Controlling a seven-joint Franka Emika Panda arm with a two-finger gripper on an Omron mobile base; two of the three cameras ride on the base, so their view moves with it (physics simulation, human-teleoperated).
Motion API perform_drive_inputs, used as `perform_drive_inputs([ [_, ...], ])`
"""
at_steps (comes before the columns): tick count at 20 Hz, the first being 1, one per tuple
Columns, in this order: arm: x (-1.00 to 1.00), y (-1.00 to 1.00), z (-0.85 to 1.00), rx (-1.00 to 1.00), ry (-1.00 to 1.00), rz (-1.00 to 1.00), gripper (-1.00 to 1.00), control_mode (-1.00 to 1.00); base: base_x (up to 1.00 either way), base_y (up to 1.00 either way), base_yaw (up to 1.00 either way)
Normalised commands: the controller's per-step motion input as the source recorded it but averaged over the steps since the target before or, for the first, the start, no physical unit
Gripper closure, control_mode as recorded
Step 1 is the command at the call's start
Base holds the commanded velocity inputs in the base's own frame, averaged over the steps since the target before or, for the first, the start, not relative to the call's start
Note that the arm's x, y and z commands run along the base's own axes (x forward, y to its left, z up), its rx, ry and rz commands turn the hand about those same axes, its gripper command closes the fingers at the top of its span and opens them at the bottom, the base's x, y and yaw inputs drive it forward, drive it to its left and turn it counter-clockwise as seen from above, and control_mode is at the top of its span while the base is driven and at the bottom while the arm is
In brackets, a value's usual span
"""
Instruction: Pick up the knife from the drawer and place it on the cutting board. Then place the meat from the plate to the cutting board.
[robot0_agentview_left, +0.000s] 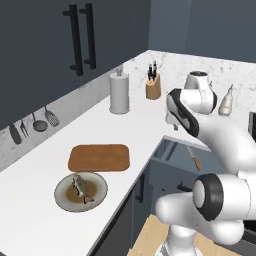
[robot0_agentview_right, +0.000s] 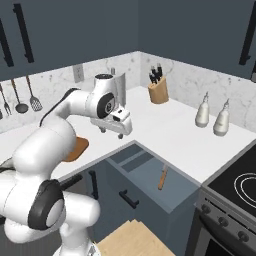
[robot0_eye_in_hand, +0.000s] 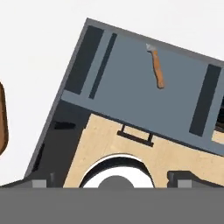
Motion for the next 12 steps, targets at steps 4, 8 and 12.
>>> perform_drive_inputs([
  [4,0.59,-0.9,-0.82,0.0,0.27,-0.39,-1.0,-1.0,0.0,0.0,0.0],
  [8,0.35,-0.78,-0.81,0.06,0.2,-0.26,-1.0,-1.0,0.0,0.0,0.0],
  [12,0.09,-0.59,-0.74,0.11,0.05,-0.18,-1.0,-1.0,0.0,0.0,0.0],
])
